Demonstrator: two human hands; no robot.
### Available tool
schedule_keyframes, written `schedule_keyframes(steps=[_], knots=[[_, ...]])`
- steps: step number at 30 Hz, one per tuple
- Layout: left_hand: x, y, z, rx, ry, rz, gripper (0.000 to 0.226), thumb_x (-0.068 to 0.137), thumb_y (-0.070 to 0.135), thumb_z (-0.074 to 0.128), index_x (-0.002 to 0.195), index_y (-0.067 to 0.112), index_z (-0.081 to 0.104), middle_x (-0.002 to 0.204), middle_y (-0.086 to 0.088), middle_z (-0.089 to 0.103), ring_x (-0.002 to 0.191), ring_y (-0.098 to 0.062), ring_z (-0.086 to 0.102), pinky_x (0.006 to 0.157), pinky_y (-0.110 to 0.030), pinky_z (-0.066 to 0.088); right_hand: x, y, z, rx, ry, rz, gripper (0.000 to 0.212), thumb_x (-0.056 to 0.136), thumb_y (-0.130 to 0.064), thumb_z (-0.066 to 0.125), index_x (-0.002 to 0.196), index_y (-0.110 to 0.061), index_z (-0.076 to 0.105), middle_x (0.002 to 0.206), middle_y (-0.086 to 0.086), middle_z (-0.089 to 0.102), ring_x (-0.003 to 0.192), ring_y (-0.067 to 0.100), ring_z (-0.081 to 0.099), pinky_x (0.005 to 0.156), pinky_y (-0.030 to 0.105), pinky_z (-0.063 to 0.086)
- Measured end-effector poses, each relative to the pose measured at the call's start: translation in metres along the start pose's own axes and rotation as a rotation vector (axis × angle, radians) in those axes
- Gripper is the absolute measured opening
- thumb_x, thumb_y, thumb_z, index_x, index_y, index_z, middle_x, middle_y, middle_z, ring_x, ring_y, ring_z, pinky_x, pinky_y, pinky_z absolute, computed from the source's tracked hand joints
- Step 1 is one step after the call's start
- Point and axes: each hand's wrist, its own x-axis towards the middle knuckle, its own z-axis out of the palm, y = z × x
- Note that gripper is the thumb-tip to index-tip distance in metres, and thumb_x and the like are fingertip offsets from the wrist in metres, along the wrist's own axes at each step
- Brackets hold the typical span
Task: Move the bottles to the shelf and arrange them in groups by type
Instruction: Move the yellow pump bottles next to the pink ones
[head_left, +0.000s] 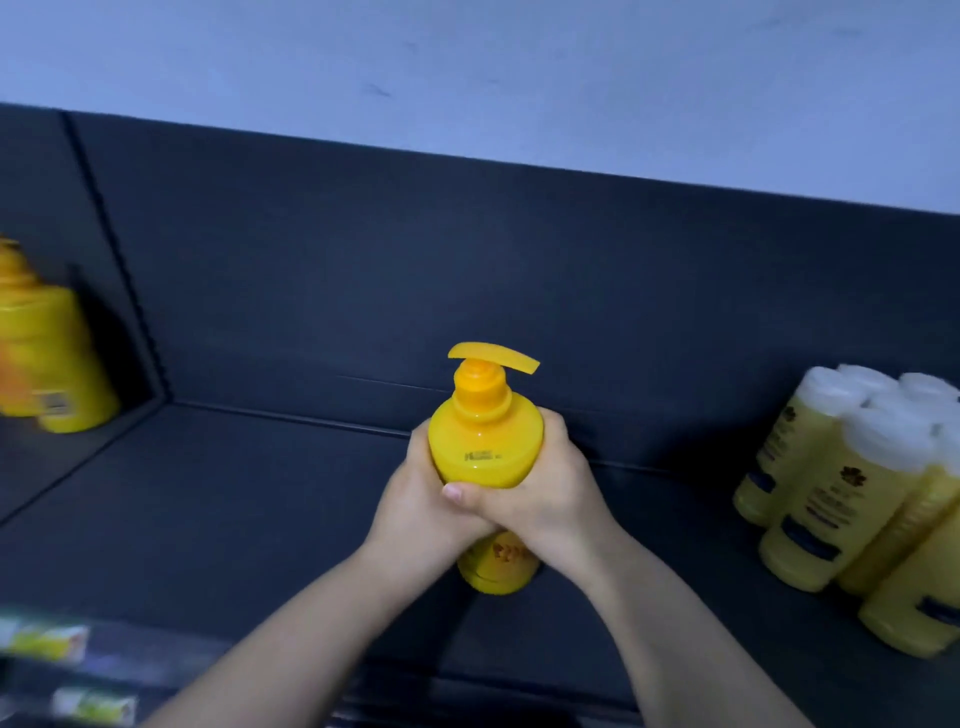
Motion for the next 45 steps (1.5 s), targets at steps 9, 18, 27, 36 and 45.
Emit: schedule_keyframes(steps=[9,18,27,36,45], knots=[[-0.066,-0.049,-0.211,0.167,0.246,0.011,0.081,0.042,0.054,0.068,0.113,0.038,0.034,0.098,0.019,0.057,0.088,0.0,0.058,0.067,-0.026,0.048,-0.03,-0.096,0.197,0.135,-0.191,-0.11,0.092,0.038,-0.053,0.083,0.119,-0.031,0.046,0.113,-0.013,0.061,0.103,0.002,0.059,0.088,0.033,0.053],[-0.088,-0.088,-0.307,0.183,0.352,-0.027,0.08,0.047,0.052,0.073,0.116,0.029,0.04,0.104,0.013,0.059,0.092,-0.005,0.06,0.071,-0.033,0.053,-0.028,-0.14,0.29,0.117,-0.327,-0.146,0.078,0.052,-0.038,0.09,0.108,-0.041,0.035,0.107,-0.02,0.052,0.098,-0.003,0.052,0.08,0.02,0.045],[-0.022,-0.135,-0.346,0.149,0.38,-0.05,0.072,0.053,0.047,0.077,0.11,0.017,0.045,0.098,0.002,0.06,0.084,-0.01,0.059,0.065,-0.029,0.051,0.05,-0.145,0.338,0.064,-0.414,-0.184,0.085,0.051,-0.042,0.089,0.118,-0.034,0.038,0.114,-0.016,0.053,0.102,0.0,0.052,0.079,0.019,0.046],[0.017,-0.174,-0.403,0.181,0.498,-0.129,0.083,0.046,0.052,0.072,0.118,0.024,0.041,0.103,0.009,0.06,0.089,0.005,0.058,0.061,-0.012,0.046,0.118,-0.161,0.412,0.021,-0.556,-0.205,0.097,0.054,-0.044,0.087,0.132,-0.027,0.033,0.123,-0.012,0.049,0.111,0.007,0.048,0.091,0.025,0.044],[0.035,-0.222,-0.474,0.229,0.449,-0.18,0.089,0.047,0.054,0.076,0.122,0.026,0.038,0.106,0.013,0.058,0.094,-0.001,0.059,0.07,-0.027,0.052,0.142,-0.166,0.505,0.076,-0.532,-0.147,0.102,0.049,-0.044,0.089,0.133,-0.028,0.032,0.12,-0.015,0.048,0.113,0.005,0.046,0.093,0.023,0.042]])
